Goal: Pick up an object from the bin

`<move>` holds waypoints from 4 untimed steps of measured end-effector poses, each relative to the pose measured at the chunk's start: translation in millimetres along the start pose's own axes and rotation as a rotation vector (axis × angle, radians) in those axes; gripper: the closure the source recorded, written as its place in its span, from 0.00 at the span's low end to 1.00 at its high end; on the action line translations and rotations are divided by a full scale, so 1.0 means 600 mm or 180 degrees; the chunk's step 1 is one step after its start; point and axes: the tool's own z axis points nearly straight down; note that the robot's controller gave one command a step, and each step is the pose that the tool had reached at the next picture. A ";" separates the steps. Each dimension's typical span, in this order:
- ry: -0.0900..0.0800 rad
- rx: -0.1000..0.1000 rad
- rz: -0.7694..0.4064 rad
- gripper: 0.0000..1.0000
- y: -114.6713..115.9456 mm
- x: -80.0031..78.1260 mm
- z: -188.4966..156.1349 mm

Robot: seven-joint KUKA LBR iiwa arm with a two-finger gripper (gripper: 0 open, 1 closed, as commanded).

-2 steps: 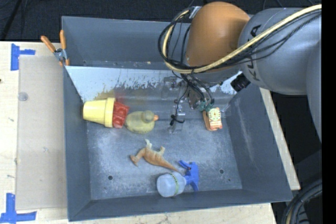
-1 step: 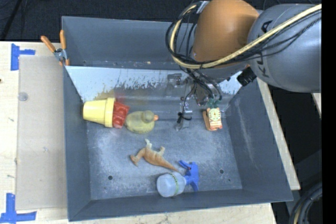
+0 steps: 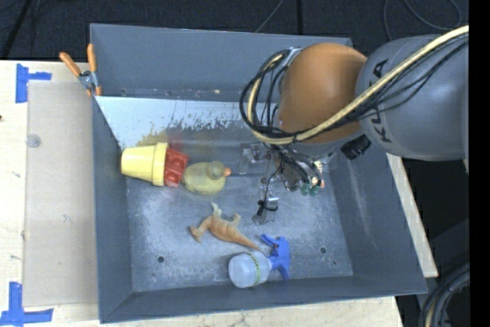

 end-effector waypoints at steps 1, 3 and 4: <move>0.0017 -0.0004 0.0209 0.00 -0.028 0.020 0.091; -0.0018 0.0003 -0.0431 0.00 -0.039 0.151 0.168; 0.0005 -0.0002 -0.0424 1.00 -0.039 0.155 0.171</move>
Offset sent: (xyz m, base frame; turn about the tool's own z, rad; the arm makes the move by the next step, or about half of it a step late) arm -0.0898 -0.0324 -0.1021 -0.1402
